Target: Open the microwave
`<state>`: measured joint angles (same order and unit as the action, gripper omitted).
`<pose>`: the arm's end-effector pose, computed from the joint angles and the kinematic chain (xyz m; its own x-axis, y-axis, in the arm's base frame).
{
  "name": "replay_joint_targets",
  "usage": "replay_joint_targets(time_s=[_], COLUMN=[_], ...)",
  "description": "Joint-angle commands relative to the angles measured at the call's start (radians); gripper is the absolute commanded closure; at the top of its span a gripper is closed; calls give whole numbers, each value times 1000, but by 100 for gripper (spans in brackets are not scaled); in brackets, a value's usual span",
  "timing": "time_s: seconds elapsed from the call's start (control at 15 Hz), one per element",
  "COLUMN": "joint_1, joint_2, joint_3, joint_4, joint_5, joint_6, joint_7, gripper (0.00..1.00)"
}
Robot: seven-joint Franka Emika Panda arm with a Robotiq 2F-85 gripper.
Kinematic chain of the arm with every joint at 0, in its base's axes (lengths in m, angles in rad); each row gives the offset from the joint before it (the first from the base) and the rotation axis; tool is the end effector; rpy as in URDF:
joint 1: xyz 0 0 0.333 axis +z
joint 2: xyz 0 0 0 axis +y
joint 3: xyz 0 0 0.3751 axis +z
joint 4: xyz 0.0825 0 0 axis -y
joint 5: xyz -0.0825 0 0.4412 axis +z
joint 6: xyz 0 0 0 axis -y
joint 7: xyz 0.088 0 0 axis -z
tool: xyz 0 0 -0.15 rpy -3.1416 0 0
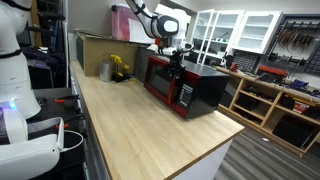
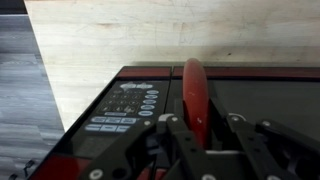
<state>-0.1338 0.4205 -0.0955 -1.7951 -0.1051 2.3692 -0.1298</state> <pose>0.7215 -0.1676 0.3094 0.9913 -0.0090 0.1314 -0.0277 -0.9897 0.1408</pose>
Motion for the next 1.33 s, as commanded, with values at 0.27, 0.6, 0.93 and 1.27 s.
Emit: replay_joint_targets(time_s=[0.27, 0.6, 0.93, 1.27], joint_1=[15, 21, 32, 38], joint_2=[-214, -384, -601, -746], joint_3=[3, 0, 4, -15], joint_4=[-327, -508, -660, -632], joint_5=[8, -2, -20, -12], joint_6=[39, 9, -106, -268], joint_7=[27, 41, -43, -174], gripper=[92, 38, 1, 0])
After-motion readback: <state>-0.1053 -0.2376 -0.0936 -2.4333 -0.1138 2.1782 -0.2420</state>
